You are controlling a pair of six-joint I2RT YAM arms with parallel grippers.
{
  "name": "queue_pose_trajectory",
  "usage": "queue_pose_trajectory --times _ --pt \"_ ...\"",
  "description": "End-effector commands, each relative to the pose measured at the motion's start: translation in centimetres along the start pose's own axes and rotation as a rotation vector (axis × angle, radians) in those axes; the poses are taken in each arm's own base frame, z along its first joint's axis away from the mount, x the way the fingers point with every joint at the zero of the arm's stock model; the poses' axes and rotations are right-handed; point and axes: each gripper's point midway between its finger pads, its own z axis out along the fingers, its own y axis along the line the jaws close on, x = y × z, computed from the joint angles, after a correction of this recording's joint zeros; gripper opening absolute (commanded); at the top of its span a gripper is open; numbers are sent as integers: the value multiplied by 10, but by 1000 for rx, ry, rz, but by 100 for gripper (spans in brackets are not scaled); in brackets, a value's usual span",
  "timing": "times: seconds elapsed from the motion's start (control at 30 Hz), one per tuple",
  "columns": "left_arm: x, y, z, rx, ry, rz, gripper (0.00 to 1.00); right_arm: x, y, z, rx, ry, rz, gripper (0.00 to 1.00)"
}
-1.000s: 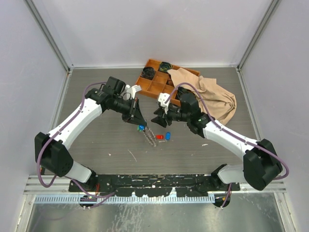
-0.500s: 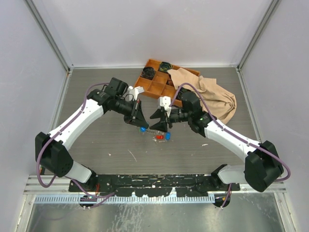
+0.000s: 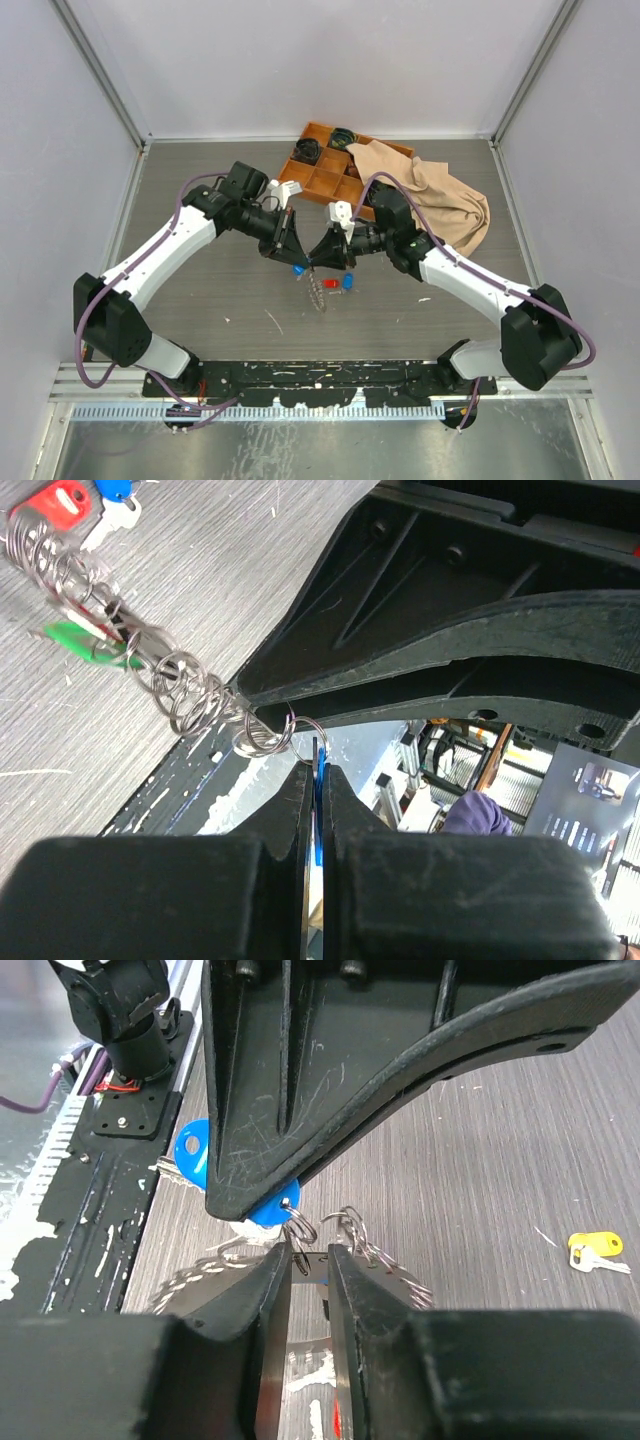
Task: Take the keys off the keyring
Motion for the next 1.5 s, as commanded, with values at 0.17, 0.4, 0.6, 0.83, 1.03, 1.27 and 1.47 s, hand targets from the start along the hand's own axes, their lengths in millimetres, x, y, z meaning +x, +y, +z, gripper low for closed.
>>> queue_pose_trajectory --times 0.17,0.4,0.6,0.83,1.03,1.27,1.47 --pt "1 -29 -12 94 -21 83 0 -17 3 2 -44 -41 -54 8" --pt "2 -27 -13 84 -24 95 0 -22 5 -3 -43 -53 -81 1" --pt "-1 -18 -16 81 -72 86 0 -28 -1 -12 -8 -89 -57 1" --pt "2 1 -14 81 -101 53 0 -28 -7 -14 28 -104 -28 1" --pt "-1 13 -3 84 -101 46 0 -29 0 -10 -12 -142 -10 1" --pt "-2 8 -4 114 -120 58 0 -16 -1 -7 14 -181 -5 1" --pt "-1 -1 -13 102 -147 76 0 -18 4 -10 66 -357 -32 1"
